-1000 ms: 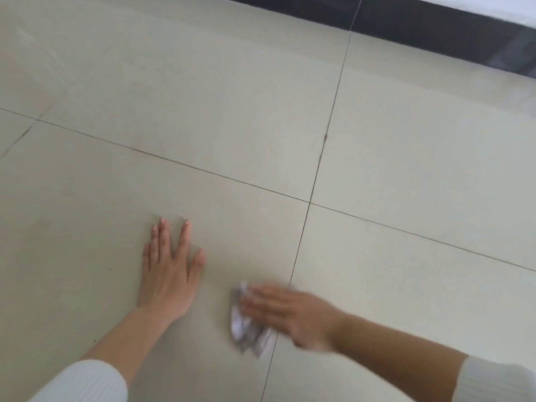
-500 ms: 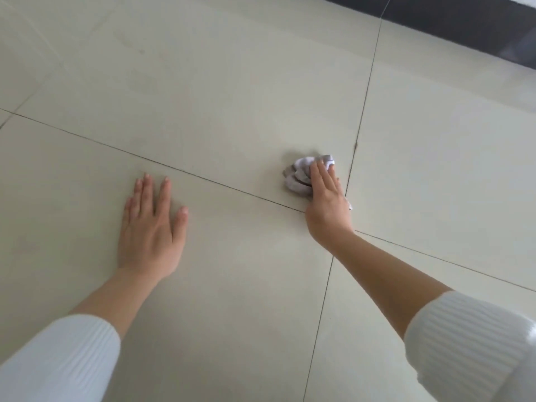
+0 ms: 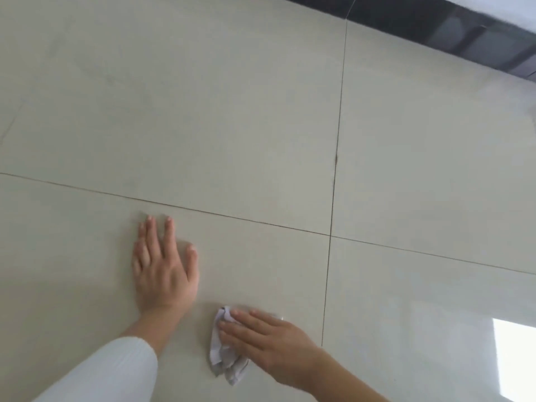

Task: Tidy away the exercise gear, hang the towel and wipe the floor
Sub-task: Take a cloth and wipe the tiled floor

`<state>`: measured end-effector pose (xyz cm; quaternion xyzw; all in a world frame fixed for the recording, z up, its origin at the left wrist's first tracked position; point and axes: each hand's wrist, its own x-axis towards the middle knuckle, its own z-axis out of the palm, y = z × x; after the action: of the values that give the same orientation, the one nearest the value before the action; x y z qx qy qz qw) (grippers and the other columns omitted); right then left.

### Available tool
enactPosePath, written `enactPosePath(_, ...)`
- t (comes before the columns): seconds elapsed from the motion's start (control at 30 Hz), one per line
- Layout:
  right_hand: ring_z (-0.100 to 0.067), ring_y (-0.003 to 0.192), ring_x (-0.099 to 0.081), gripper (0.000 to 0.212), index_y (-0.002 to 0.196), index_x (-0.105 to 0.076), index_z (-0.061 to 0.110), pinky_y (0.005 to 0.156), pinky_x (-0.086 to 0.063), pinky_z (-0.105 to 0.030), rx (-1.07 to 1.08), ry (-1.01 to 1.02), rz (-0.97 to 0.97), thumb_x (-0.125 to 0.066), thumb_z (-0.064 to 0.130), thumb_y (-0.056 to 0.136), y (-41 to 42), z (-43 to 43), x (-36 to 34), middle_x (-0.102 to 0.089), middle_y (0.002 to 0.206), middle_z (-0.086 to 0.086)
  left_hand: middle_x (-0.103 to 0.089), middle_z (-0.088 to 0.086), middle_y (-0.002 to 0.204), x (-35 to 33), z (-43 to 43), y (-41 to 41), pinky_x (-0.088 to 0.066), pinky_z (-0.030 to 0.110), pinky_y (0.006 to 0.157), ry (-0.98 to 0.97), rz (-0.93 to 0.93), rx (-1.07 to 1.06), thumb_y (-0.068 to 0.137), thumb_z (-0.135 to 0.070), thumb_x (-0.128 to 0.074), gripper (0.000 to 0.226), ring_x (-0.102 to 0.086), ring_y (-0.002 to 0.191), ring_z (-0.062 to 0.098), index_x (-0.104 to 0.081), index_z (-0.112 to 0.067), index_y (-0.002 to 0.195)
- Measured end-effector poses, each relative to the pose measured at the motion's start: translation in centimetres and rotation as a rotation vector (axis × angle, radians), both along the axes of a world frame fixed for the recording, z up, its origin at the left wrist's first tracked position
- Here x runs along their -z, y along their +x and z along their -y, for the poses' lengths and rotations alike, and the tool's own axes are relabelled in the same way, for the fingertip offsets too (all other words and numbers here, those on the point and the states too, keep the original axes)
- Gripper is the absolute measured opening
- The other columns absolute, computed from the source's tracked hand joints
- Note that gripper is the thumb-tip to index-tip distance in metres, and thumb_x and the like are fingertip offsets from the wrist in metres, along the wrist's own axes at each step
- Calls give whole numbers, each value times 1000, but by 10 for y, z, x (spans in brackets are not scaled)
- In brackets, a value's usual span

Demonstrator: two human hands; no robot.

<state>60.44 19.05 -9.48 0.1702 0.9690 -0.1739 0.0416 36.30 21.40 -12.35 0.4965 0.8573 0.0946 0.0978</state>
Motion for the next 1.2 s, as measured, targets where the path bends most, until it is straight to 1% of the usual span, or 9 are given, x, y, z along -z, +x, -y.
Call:
enactPosePath(0.23,-26,143,-27,71,150,-27,7,113,-28,-40,419,148,161,-22,-3,79,37,-124,-6,-23,157,-4,-20,16,157,1,0,1,-18,43,115,-30,8,-26,90,-45,-29,66,-17,145,31,-28,-15,149)
enactPosePath(0.37,-16,149,7,82,154,2,15,121,-4,-30,788,15,212,-27,-11,82,25,-200,-5,7,160,7,-23,15,157,3,0,1,-20,43,114,-8,-7,-34,89,-45,-30,66,-19,145,30,-31,-15,148)
enactPosePath(0.5,-16,148,11,83,154,1,16,121,-7,-35,1041,-104,181,-27,-13,82,-24,-249,-3,7,162,6,-23,13,157,5,0,1,-19,40,114,24,-15,-41,90,-45,-31,65,-19,145,28,-32,-15,148)
enactPosePath(0.63,-18,148,8,85,154,-4,16,121,-4,-32,852,-138,94,-29,-15,79,-75,-231,-3,2,162,5,-21,12,158,7,2,-1,-18,40,116,38,-13,-21,92,-43,-31,64,-16,146,26,-29,-16,149)
enactPosePath(0.77,-23,149,-1,83,152,-19,10,121,-4,-37,388,-176,-81,-33,-15,74,-82,-146,5,-11,160,0,-30,15,154,8,3,-5,-22,42,115,69,42,-9,94,-33,-28,57,-25,144,28,-36,-10,145)
enactPosePath(0.87,-17,148,2,83,152,-22,11,120,2,-32,61,-258,-56,-34,-12,73,-57,-105,10,-11,160,1,-41,18,146,2,-4,-10,-29,45,111,89,73,-57,95,-33,-28,55,-35,136,33,-40,-4,140)
enactPosePath(0.97,-18,148,-11,75,149,-30,9,119,-8,-34,-152,-253,-68,-30,-8,76,-40,-108,10,-24,158,-3,-35,21,146,-6,-30,-14,-26,48,112,74,55,-29,94,-36,-26,58,-30,135,37,-34,-3,143)
enactPosePath(1.07,-23,144,-26,70,146,-38,9,117,-19,-36,-110,-108,-98,-31,-4,78,-23,-146,17,-33,154,-3,-23,21,154,-6,-75,-10,-16,44,118,70,43,54,96,-38,-25,63,-17,144,34,-26,-2,147)
enactPosePath(1.2,-19,146,-19,86,149,-31,13,119,-18,-35,433,5,-128,-37,-18,69,21,-216,20,-24,156,4,-8,14,160,-2,-140,3,-6,41,120,60,95,127,99,-46,-23,65,-1,148,27,-15,-8,152)
